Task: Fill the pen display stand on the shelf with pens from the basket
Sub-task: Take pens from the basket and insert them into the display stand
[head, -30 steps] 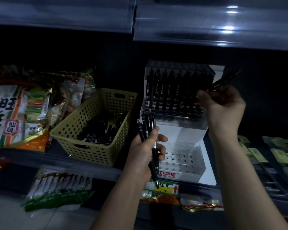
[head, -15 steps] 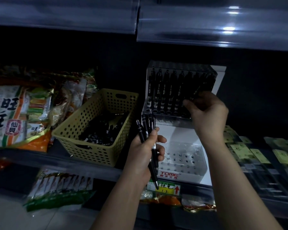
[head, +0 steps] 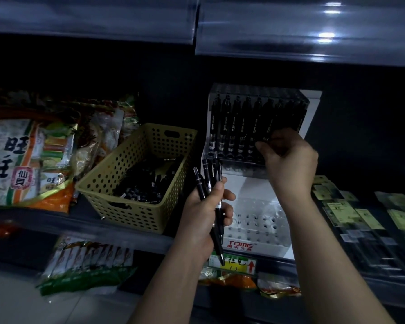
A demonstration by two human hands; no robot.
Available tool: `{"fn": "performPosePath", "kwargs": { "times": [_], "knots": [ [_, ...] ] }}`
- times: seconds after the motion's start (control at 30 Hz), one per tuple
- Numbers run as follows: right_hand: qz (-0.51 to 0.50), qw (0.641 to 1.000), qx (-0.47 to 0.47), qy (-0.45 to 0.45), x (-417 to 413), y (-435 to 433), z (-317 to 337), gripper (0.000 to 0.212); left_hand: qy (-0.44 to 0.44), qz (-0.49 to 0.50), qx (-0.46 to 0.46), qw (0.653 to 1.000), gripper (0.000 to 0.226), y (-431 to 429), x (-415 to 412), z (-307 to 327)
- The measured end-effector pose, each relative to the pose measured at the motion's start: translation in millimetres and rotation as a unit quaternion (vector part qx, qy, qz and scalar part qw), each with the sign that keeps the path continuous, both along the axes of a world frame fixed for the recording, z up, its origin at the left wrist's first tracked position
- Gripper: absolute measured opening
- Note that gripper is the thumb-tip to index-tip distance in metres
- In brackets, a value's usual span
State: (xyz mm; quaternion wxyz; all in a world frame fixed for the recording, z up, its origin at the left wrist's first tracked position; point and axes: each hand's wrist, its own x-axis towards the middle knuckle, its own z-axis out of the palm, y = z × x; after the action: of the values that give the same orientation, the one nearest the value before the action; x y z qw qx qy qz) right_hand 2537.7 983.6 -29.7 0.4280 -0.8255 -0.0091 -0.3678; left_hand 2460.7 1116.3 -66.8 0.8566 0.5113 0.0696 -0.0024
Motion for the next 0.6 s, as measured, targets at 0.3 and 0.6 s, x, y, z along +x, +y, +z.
{"fn": "performPosePath", "kwargs": {
  "times": [0.3, 0.6],
  "knots": [
    [-0.002, 0.999, -0.037, -0.002, 0.3, -2.7, 3.5, 0.025, 0.000, -0.001, 0.006, 1.000, 0.016, -0.6, -0.3, -2.0],
    [-0.005, 0.999, -0.041, 0.010, 1.2, -4.8, 8.3, 0.025, 0.003, -0.005, 0.013, 1.000, 0.014, -2.0, 0.9, -3.8]
  ]
}}
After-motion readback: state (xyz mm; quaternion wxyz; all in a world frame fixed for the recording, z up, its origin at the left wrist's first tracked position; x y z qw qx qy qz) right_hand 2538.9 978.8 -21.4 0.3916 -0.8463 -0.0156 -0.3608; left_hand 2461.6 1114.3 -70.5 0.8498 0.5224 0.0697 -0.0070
